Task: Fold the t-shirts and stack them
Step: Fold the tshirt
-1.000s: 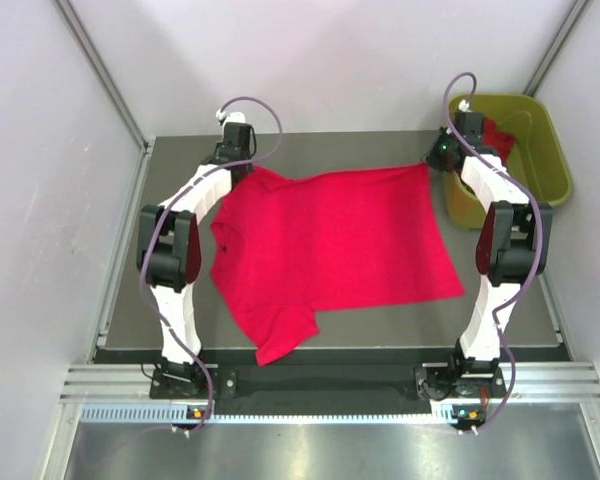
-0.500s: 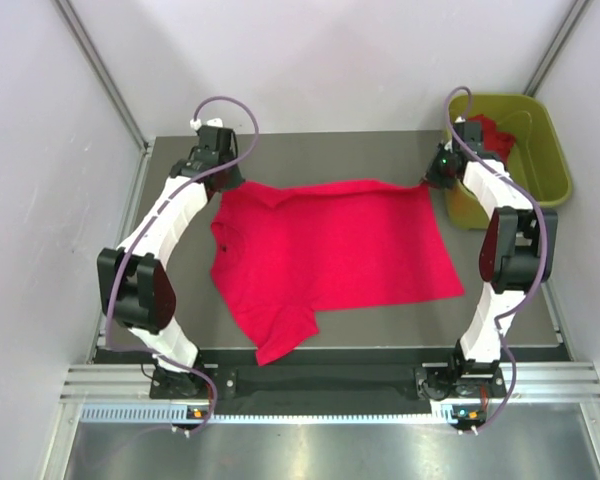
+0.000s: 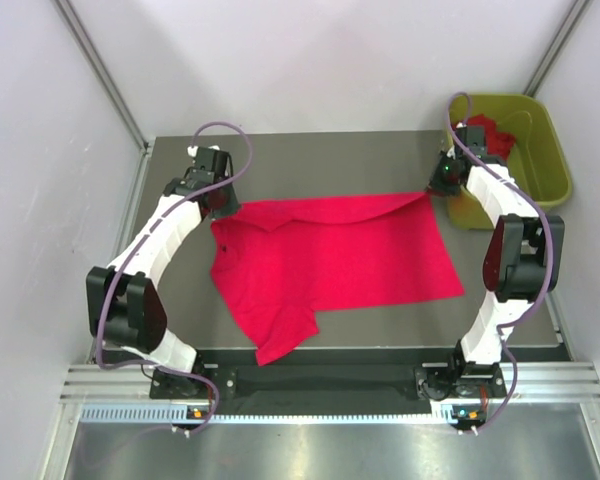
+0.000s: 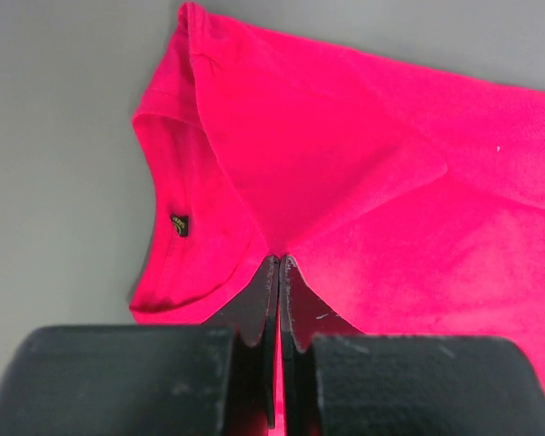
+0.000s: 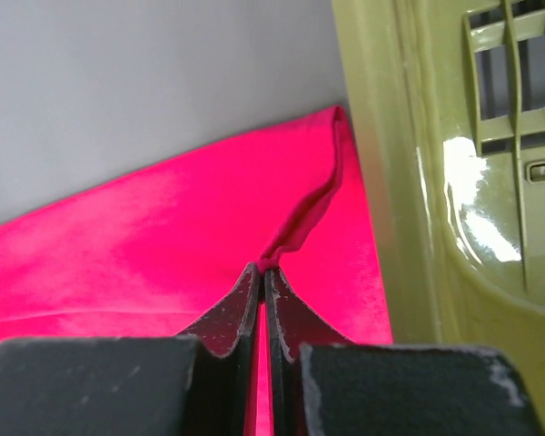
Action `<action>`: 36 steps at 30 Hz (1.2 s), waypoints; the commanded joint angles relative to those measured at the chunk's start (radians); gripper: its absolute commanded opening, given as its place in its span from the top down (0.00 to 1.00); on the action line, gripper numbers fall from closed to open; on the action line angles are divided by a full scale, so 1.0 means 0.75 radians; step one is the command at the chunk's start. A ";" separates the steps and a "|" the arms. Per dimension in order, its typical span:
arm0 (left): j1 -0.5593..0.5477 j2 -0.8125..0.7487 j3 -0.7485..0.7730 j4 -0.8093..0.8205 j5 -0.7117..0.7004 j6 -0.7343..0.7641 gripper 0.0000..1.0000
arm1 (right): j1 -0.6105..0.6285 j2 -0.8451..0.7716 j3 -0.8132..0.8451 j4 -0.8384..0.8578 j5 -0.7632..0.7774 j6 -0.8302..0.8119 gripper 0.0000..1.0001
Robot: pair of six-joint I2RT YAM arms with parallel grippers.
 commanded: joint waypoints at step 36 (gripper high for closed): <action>0.016 -0.127 -0.298 -0.032 0.032 -0.049 1.00 | 0.057 0.023 -0.059 -0.132 0.244 -0.220 0.95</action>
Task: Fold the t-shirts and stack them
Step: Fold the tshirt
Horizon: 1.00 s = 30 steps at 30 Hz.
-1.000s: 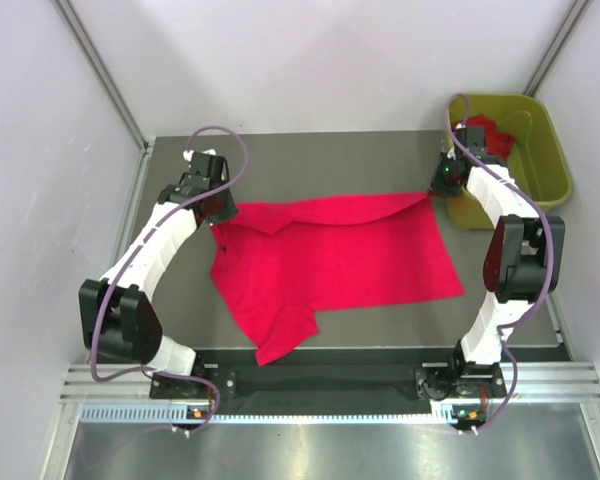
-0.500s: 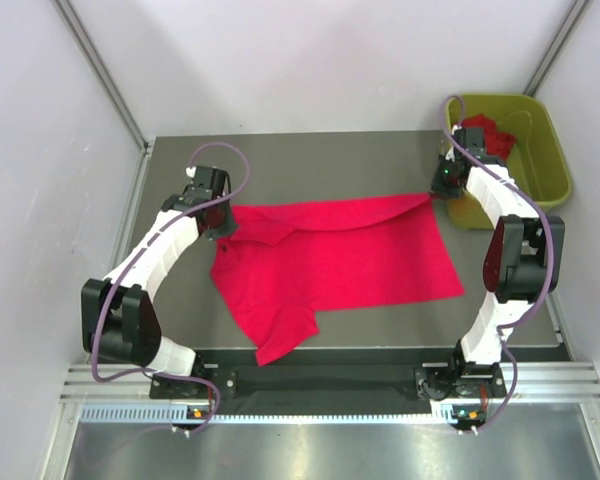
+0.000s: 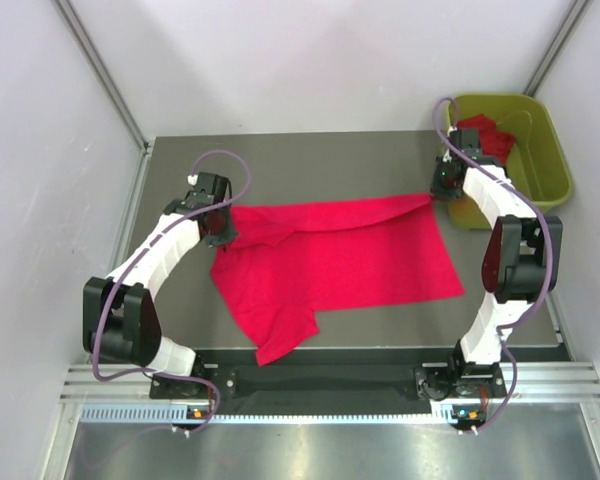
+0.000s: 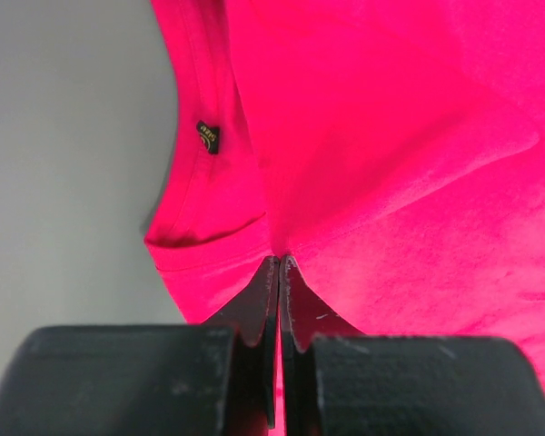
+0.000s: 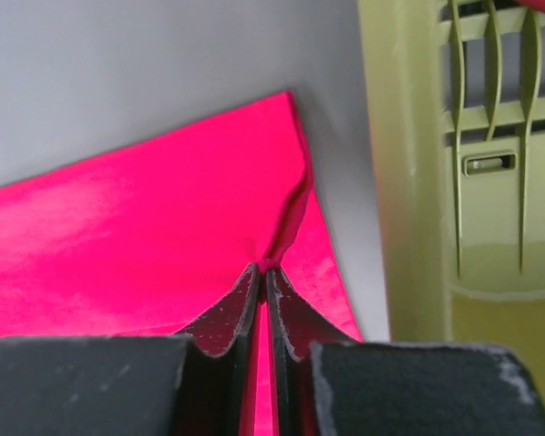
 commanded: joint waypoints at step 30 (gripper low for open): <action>0.355 0.563 0.514 0.116 0.300 0.262 0.47 | 0.325 0.051 0.020 0.076 -0.547 0.138 0.45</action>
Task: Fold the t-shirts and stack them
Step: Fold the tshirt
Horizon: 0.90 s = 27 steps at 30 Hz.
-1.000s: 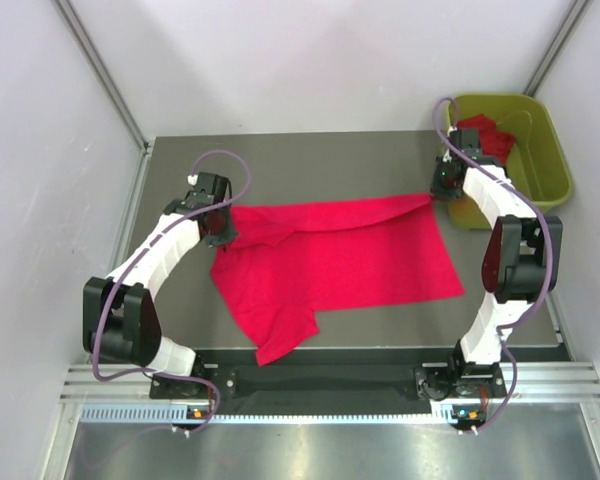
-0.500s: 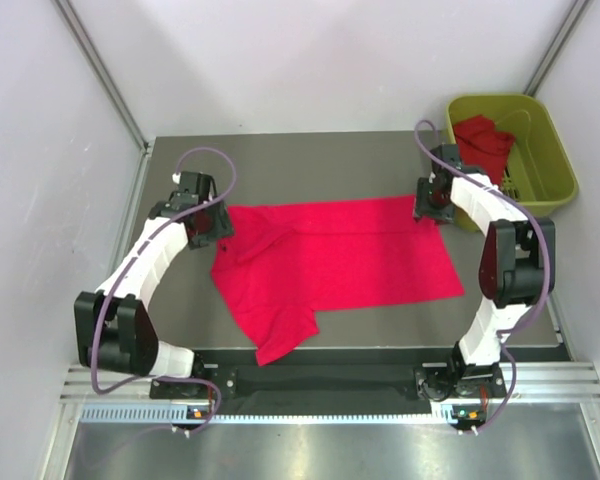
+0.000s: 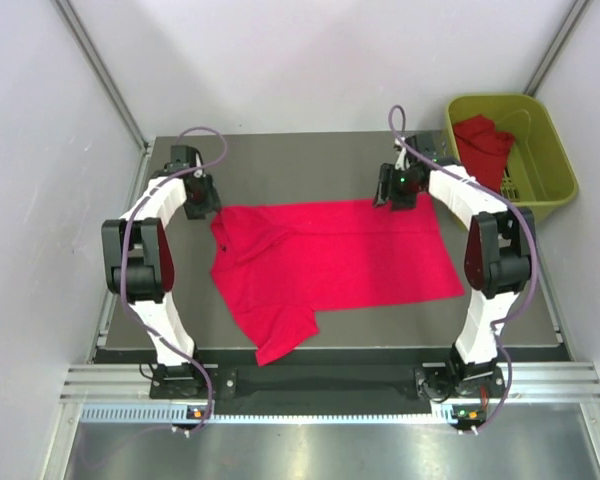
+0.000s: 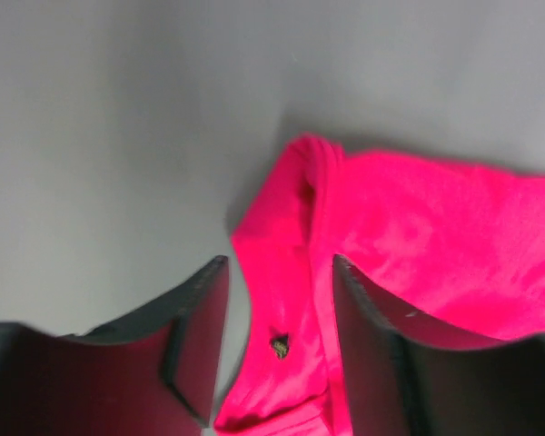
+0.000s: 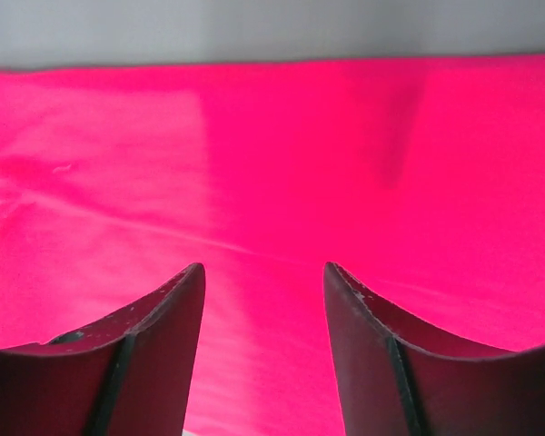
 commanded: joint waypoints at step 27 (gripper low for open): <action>-0.011 -0.475 -0.727 0.244 0.499 -0.321 0.46 | 0.654 0.227 -0.413 1.322 -0.245 0.992 0.84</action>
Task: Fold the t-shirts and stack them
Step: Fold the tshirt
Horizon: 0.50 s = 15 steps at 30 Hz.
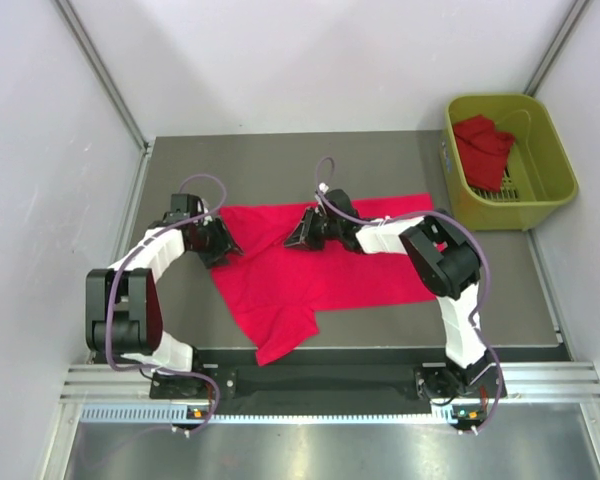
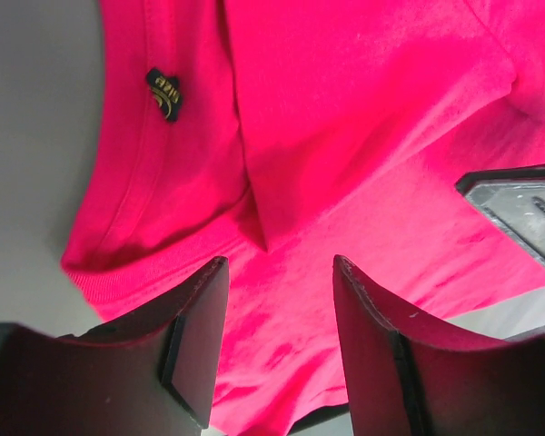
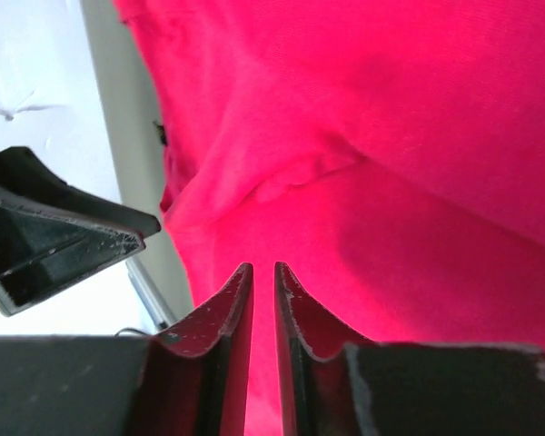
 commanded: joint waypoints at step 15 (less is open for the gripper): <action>0.003 0.115 -0.018 0.174 0.116 -0.036 0.47 | 0.059 0.145 0.144 0.087 0.068 0.053 0.76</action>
